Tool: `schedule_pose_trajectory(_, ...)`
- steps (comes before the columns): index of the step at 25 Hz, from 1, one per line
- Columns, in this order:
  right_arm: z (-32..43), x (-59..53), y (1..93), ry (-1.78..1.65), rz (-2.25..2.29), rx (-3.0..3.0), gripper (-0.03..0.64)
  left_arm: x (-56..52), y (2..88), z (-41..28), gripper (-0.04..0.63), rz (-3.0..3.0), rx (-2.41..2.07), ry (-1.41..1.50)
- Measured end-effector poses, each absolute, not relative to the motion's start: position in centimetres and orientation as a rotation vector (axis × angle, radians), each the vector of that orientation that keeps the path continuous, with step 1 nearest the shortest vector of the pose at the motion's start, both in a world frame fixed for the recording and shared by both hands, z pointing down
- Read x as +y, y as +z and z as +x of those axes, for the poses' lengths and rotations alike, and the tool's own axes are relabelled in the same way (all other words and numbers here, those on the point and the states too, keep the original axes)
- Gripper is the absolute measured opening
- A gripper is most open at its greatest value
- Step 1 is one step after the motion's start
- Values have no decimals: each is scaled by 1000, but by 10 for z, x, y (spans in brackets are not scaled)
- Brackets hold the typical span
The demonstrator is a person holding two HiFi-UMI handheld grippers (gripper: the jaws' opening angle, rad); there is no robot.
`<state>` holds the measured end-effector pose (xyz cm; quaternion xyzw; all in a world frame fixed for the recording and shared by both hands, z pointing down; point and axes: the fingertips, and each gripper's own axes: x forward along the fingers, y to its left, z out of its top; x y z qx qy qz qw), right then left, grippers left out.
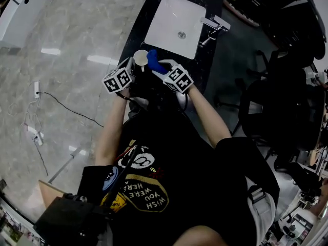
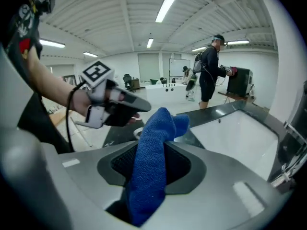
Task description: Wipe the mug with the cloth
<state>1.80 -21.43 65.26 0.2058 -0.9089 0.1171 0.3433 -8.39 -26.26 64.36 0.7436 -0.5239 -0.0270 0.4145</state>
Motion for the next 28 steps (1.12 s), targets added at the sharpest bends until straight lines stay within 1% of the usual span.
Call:
schedule_pose_trajectory(4, 33, -179, 659, 287, 433, -2369, 152, -264, 644, -83, 5, 1866, -1319, -66)
schedule_pose_trajectory(9, 57, -264, 639, 365, 819, -2354, 152, -262, 644, -84, 5, 1862, -1311, -57)
schedule_pose_trajectory(12, 42, -285, 654, 342, 762, -2267, 152, -258, 642, -83, 5, 1859, -1312, -64)
schedule_pose_trajectory(16, 28, -233, 670, 302, 535, -2245, 152, -247, 643, -80, 5, 1831, -1319, -83)
schedule_pose_trajectory(19, 22, -181, 660, 288, 384, -2336, 152, -244, 644, -81, 5, 1829, -1321, -100)
schedule_pose_trajectory(21, 21, -174, 649, 259, 380, -2369, 152, -243, 643, -80, 5, 1838, -1312, -95)
schedule_pose_trajectory(25, 34, -242, 614, 343, 709, -2392, 152, -241, 642, -80, 5, 1847, -1305, -78)
schedule_pose_trajectory(28, 36, -280, 629, 363, 752, -2256, 152, -242, 641, -79, 5, 1854, -1300, -85)
